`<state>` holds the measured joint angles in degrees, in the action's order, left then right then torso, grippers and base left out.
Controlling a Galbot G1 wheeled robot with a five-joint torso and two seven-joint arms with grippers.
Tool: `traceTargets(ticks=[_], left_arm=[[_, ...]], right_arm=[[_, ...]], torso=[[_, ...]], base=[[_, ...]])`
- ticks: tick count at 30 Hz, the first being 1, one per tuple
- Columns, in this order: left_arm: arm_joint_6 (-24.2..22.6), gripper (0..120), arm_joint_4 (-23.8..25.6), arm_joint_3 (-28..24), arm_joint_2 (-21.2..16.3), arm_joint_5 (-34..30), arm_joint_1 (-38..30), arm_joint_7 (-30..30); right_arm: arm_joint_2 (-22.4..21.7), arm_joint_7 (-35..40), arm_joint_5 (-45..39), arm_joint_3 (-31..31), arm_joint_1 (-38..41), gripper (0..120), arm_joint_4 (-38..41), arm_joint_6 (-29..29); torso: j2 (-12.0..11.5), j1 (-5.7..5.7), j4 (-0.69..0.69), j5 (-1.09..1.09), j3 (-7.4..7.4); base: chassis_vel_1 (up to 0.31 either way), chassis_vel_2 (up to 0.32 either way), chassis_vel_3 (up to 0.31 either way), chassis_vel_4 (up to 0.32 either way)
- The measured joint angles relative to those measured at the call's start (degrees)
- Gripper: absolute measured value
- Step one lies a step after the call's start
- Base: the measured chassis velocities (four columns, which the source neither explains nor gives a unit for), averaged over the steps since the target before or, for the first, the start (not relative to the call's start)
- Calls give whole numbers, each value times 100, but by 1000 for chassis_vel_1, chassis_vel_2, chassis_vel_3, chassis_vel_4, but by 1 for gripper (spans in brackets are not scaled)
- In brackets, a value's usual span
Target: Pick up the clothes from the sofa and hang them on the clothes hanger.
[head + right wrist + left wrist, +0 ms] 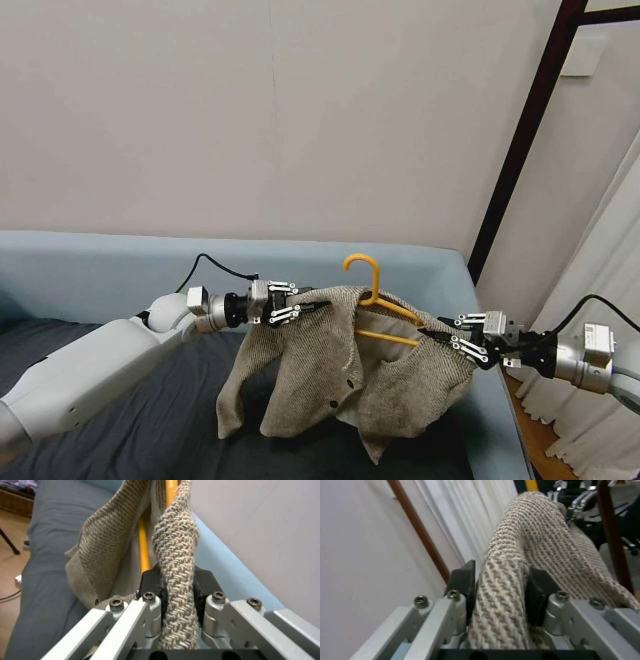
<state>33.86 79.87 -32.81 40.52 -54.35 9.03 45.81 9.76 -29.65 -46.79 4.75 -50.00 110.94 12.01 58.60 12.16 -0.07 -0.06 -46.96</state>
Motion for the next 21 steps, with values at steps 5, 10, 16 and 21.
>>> traceTargets(ticks=[5,10,16,21], left_arm=[[2,51,129,112,-156,79,70,-459],[-81,74,440,529,-327,182,495,-812],[-105,95,804,1052,-495,239,1185,-1312],[-109,100,1106,1359,-602,391,1619,-1690]], right_arm=[[103,185,10,-17,-30,10,-21,0],[240,572,110,-67,-89,10,13,-92],[333,1019,-236,-117,-123,10,101,-379],[399,1284,-386,-103,-142,10,180,-468]], torso=[[0,0,0,1,0],[0,-1,0,1,0],[0,0,1,0,0],[0,-1,1,2,0]], base=[[0,0,0,0],[0,0,0,0],[0,0,0,0],[0,0,0,0]])
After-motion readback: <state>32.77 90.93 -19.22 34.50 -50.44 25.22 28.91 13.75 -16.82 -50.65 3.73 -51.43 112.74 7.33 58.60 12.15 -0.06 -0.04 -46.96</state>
